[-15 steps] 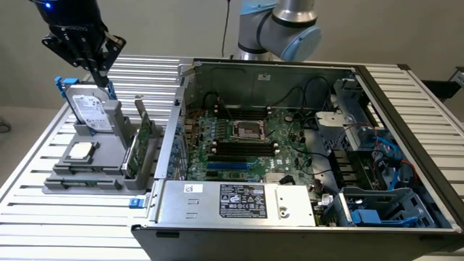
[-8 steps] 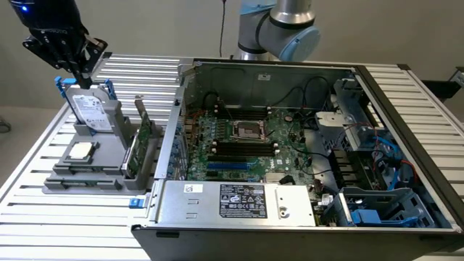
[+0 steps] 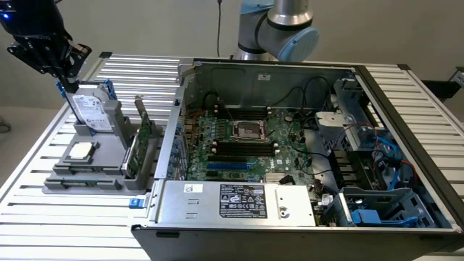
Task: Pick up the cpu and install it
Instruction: 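Reach for the cpu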
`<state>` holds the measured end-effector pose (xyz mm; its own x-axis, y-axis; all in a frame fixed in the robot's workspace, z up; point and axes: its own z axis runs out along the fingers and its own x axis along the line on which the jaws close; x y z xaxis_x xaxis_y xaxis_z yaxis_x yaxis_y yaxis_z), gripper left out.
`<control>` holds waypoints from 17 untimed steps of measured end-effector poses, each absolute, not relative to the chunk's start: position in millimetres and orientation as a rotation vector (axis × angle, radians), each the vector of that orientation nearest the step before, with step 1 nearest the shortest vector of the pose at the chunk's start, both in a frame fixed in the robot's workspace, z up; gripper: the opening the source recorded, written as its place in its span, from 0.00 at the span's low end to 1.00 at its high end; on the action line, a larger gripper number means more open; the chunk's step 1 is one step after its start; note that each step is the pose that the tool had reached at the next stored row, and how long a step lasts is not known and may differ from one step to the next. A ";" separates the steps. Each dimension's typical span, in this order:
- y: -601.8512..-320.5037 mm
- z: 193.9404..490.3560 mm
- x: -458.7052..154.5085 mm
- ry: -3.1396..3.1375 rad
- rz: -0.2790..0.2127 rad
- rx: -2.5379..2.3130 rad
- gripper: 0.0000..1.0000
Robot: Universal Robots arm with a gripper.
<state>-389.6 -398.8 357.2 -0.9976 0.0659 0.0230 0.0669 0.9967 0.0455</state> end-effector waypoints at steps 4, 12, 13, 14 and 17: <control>-398.9 350.2 -395.4 -3.116 -0.072 -0.085 0.11; -399.1 335.8 -406.0 -3.113 -0.071 -0.041 0.11; -399.1 333.9 -407.7 -3.112 -0.071 -0.036 0.11; -399.1 332.0 -409.3 -3.112 -0.071 -0.031 0.11; -399.1 326.6 -414.8 -3.112 -0.071 -0.018 0.11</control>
<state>-414.8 -399.1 326.6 -0.9995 0.0110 0.0289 0.0123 0.9989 0.0453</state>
